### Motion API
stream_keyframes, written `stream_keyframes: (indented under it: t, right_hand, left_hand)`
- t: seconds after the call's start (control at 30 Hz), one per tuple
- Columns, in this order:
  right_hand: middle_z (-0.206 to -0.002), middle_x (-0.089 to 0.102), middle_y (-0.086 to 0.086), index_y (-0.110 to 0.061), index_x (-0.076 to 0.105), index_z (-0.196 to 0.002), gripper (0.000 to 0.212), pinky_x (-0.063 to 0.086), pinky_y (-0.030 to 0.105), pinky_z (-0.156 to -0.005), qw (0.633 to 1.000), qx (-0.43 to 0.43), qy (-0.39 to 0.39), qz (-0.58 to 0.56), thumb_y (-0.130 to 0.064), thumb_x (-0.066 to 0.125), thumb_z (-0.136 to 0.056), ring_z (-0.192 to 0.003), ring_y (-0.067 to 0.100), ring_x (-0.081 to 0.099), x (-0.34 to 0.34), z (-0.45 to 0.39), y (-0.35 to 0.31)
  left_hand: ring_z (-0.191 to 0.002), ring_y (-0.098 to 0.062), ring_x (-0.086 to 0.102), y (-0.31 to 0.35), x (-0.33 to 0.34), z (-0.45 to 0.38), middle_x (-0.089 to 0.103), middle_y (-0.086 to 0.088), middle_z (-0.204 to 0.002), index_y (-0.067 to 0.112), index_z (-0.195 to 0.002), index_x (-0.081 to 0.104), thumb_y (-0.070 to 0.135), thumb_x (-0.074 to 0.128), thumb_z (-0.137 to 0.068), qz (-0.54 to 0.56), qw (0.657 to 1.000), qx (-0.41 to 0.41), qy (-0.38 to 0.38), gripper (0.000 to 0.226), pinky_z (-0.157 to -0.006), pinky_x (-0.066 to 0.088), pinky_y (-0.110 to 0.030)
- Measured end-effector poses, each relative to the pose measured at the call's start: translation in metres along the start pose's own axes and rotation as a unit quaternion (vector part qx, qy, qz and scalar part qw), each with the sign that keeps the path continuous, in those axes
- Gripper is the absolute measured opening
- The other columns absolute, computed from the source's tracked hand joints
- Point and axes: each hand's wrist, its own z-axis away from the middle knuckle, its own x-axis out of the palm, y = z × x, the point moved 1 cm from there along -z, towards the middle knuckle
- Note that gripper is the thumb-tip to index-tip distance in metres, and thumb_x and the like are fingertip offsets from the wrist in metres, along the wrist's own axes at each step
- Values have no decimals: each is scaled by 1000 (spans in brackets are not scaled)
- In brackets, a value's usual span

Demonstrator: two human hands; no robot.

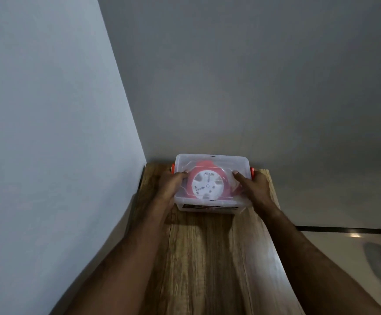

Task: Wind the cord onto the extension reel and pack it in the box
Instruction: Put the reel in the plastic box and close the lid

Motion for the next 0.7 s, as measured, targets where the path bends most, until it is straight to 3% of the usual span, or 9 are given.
stream_keyframes:
  t: [0.13, 0.27, 0.37, 0.43, 0.47, 0.53, 0.63, 0.7]
  right_hand:
    - [-99, 73, 6, -10, 66, -117, 42, 62, 36, -64, 1000, -4, 2, 16, -39, 71, -87, -78, 18, 73, 10, -22, 6]
    - [-100, 73, 6, -11, 65, -117, 50, 62, 41, -66, 1000, 9, 7, 14, -47, 72, -83, -79, 19, 74, 13, -34, 22]
    - [-102, 73, 6, -13, 64, -118, 56, 62, 40, -66, 1000, 14, 5, 26, -54, 71, -80, -81, 19, 73, 13, -36, 26]
    - [-114, 68, 8, -11, 56, -126, 64, 60, 34, -73, 996, 2, 15, 87, -57, 68, -82, -96, 20, 70, 14, -33, 20]
    - [-124, 62, 10, -9, 48, -133, 69, 57, 34, -83, 984, -17, 45, 171, -57, 63, -85, -110, 24, 63, 15, -31, 17]
    - [-145, 40, 18, -10, 28, -146, 73, 40, 45, -105, 917, -97, 106, 372, -56, 49, -93, -133, 34, 40, 21, -21, 6]
    - [-158, 18, 21, -15, 18, -153, 64, 22, 54, -117, 844, -228, 34, 484, -52, 26, -101, -147, 36, 15, 40, -1, -7]
    - [-162, 8, 19, -14, 14, -155, 64, 13, 54, -120, 822, -243, -34, 514, -50, 15, -102, -150, 33, 2, 49, 7, -1]
  left_hand:
    - [-94, -24, 66, -4, 4, -22, 72, -7, -110, 13, -112, 65, 26, 72, -91, 6, 1000, -13, -4, 26, -82, 54, -35]
    - [-84, -16, 65, -3, 9, -31, 72, -5, -108, 10, -117, 67, 25, 71, -92, 12, 1000, -9, -12, 30, -65, 49, -28]
    - [-80, -14, 64, -3, 11, -36, 73, -7, -112, 15, -109, 64, 27, 71, -92, -11, 1000, 3, -2, 22, -61, 48, -26]
    - [-82, -14, 67, 1, 10, -28, 73, -7, -117, 15, -113, 63, 35, 72, -92, -86, 994, 58, 41, 30, -62, 50, -23]
    - [-88, -16, 69, 1, 8, -24, 71, -4, -120, 15, -120, 61, 41, 72, -92, -209, 966, 123, 92, 40, -66, 52, -21]
    - [-110, -22, 65, -3, 13, -14, 63, -5, -131, 14, -137, 52, 48, 70, -90, -421, 841, 281, 190, 60, -84, 54, -26]
    - [-139, -32, 50, -14, 33, -2, 48, -16, -154, 7, -151, 41, 43, 62, -96, -508, 733, 432, 132, 69, -116, 41, -43]
    - [-130, -37, 60, -23, 42, 4, 59, -21, -143, 0, -143, 50, 48, 76, -82, -541, 681, 480, 117, 82, -111, 37, -47]
